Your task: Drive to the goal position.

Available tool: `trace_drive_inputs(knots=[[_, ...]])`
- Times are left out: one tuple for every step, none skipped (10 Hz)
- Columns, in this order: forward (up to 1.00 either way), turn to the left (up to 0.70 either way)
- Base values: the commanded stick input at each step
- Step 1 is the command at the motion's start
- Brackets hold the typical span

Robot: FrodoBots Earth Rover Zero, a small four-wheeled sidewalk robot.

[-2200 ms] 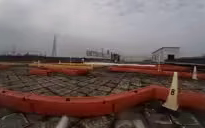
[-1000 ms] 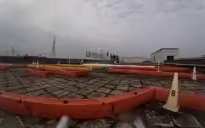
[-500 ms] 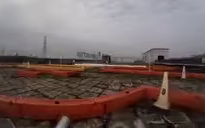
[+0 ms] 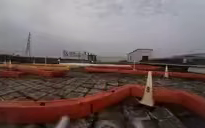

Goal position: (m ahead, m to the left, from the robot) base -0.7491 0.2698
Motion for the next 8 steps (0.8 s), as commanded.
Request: trace_drive_inputs(knots=[[0.0, -0.7], [0.0, -0.7], [0.0, -0.7], [0.0, -0.7], [0.0, -0.7], [0.0, -0.7], [0.0, -0.7], [0.0, -0.7]])
